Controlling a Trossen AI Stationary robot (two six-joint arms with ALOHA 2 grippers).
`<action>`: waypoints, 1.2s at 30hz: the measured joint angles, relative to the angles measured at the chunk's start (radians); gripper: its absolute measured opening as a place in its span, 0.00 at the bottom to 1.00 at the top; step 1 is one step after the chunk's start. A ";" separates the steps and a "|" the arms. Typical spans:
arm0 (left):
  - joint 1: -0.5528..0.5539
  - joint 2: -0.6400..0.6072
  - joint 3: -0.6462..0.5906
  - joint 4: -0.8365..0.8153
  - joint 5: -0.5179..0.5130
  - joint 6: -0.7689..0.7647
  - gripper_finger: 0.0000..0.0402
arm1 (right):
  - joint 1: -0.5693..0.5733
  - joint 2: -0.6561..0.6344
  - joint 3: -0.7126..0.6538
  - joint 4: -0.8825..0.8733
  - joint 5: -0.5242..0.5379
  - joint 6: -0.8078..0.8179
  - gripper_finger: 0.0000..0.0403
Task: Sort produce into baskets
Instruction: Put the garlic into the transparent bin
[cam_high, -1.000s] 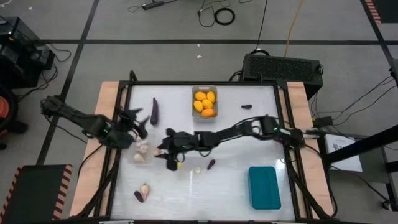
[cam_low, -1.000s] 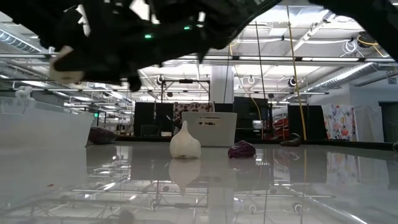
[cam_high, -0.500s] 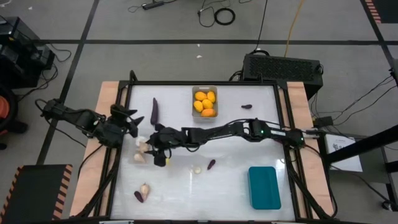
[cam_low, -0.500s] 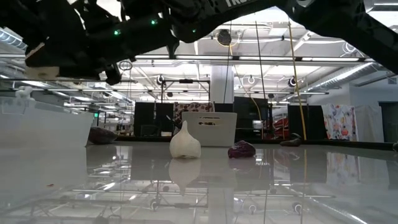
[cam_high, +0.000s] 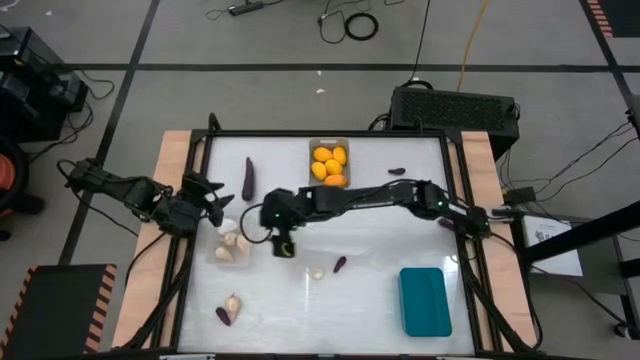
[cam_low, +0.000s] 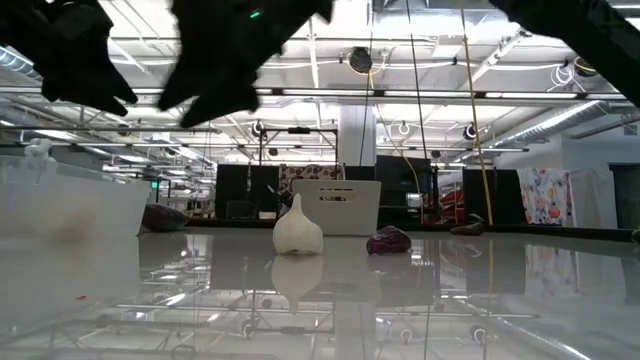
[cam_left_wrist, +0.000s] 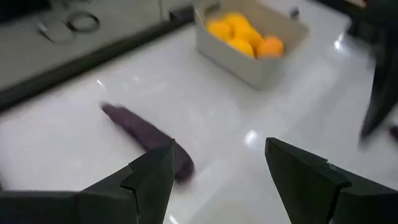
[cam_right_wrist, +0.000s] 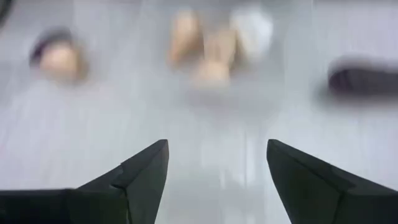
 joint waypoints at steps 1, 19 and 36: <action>0.000 0.006 0.000 0.003 0.036 -0.003 0.63 | 0.001 -0.019 0.000 -0.077 0.000 0.000 0.66; -0.247 0.543 0.100 0.660 0.576 -0.032 0.63 | 0.172 -0.077 -0.017 -0.484 0.064 0.113 0.66; -0.522 1.068 0.534 0.126 0.726 -0.688 0.63 | 0.323 -0.077 -0.017 -0.325 0.241 0.129 0.66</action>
